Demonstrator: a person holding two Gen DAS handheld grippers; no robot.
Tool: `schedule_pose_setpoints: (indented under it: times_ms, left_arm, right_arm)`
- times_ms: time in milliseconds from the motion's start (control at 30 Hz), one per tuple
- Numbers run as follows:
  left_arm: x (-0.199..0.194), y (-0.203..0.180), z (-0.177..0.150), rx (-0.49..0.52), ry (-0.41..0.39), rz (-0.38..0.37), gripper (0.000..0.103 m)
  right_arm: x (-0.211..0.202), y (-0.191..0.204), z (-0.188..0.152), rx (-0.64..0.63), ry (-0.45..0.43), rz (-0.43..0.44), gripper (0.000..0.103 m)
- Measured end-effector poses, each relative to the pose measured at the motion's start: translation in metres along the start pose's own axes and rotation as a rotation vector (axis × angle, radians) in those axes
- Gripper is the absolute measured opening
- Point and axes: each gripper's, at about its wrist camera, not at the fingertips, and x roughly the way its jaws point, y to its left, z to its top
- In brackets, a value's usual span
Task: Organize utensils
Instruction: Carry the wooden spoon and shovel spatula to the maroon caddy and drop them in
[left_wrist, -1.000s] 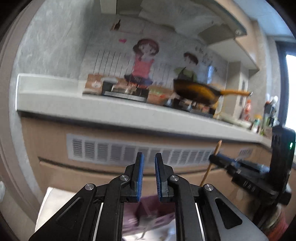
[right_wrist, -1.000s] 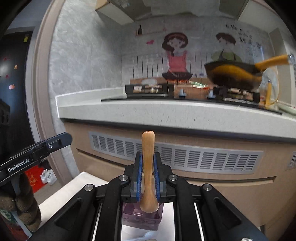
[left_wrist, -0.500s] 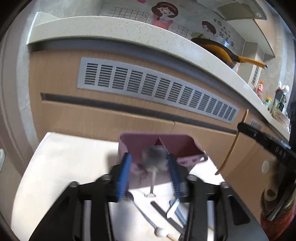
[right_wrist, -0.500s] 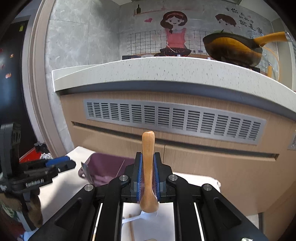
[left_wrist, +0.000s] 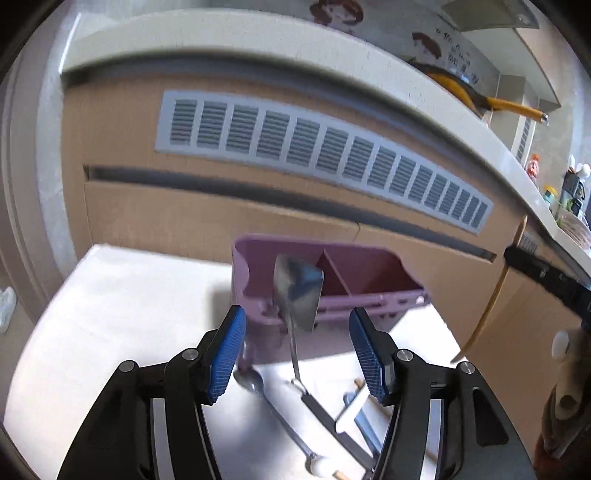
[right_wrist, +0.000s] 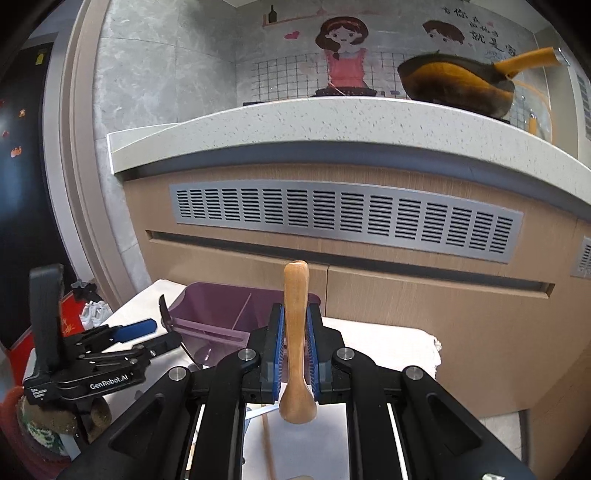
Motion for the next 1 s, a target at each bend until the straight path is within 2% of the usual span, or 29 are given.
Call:
schedule_pose_setpoints:
  times_ms: [100,167,400,467,567,600,633,700,867,1000]
  left_arm:
    - [-0.001,-0.004,0.005,0.049,-0.032,-0.002,0.059]
    - [0.002,-0.005,0.007,0.088,-0.025,-0.022,0.058]
    - [0.016,0.012,0.022,0.135,0.073,-0.226,0.054]
    - [0.018,0.017,0.025,0.171,0.108,-0.258,0.051]
    - [0.023,0.019,0.029,0.207,0.132,-0.244,0.043]
    - [0.027,0.021,0.031,0.207,0.144,-0.246,0.033]
    - [0.027,0.022,0.033,0.207,0.147,-0.239,0.027]
    - [0.027,0.022,0.034,0.209,0.135,-0.212,0.007]
    - [0.011,0.015,0.030,0.194,0.088,-0.155,0.004]
    - [0.000,0.007,0.025,0.192,0.083,-0.115,0.003]
  right_arm:
    - [0.004,-0.002,-0.002,0.001,0.009,0.000,0.012]
    - [0.006,-0.002,-0.004,-0.002,0.013,-0.002,0.012]
    - [0.007,-0.006,-0.009,-0.004,0.029,0.014,0.012]
    - [0.006,-0.007,-0.010,-0.007,0.033,0.019,0.012]
    - [0.007,-0.008,-0.011,-0.009,0.037,0.028,0.011]
    - [0.008,-0.007,-0.010,-0.010,0.038,0.031,0.012]
    - [0.009,-0.006,-0.009,-0.010,0.041,0.034,0.012]
    - [0.011,-0.004,-0.009,-0.010,0.044,0.035,0.012]
    - [0.010,-0.002,-0.009,-0.020,0.045,0.024,0.012]
    - [0.013,-0.004,-0.010,-0.012,0.058,0.013,0.012]
